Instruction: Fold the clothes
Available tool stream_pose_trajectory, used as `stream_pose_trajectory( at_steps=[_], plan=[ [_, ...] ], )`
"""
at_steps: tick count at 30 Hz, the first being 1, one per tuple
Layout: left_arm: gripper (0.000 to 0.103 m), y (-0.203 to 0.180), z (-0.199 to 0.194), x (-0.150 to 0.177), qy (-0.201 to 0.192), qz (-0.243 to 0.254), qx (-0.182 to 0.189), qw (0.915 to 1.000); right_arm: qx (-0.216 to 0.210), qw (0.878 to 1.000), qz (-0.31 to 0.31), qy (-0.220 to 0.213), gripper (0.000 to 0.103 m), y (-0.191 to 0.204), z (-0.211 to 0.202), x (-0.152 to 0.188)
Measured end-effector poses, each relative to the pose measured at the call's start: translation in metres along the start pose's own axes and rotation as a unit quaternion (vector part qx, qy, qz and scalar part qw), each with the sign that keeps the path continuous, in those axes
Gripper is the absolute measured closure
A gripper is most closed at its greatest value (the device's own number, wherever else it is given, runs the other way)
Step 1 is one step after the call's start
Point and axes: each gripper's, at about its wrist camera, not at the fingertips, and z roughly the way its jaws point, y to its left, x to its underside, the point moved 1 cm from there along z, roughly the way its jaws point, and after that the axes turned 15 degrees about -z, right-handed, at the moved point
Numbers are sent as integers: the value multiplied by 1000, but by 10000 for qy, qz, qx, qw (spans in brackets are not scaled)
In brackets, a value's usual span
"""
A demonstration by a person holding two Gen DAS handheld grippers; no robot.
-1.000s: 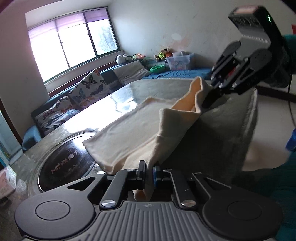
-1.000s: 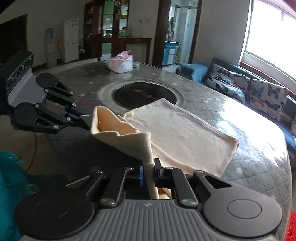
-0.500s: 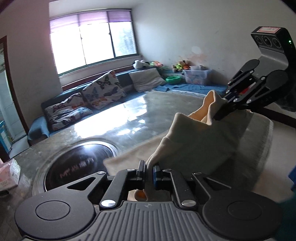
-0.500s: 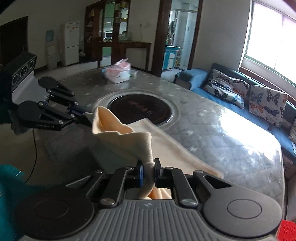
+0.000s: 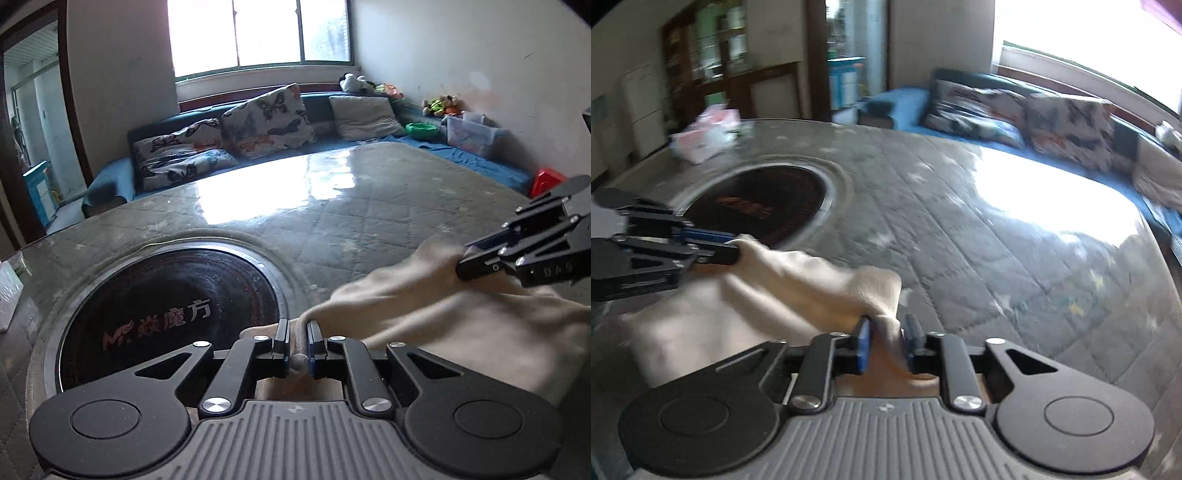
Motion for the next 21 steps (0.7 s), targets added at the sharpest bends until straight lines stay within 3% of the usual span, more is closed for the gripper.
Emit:
stream_pose_trajectory(
  at_steps=[4, 8, 12, 16, 21],
  plan=[
    [86, -2, 6, 0, 6, 39, -187, 9998, 262, 9986, 455, -43, 70, -10, 11, 10],
    [84, -3, -2, -3, -61, -85, -296, 9995, 439, 9968, 647, -193, 70, -12, 7, 13],
    [86, -16, -21, -12, -226, -133, -25, 9997, 113, 9976, 630, -281, 73, -3, 0, 9],
    [86, -34, -17, -15, 8, -112, 461, 9989, -2, 9981, 591, -157, 74, 4, 18, 5],
    [86, -39, 15, -12, 320, -115, 297, 9990, 36, 9981, 604, -100, 76, 4, 30, 3]
  ],
)
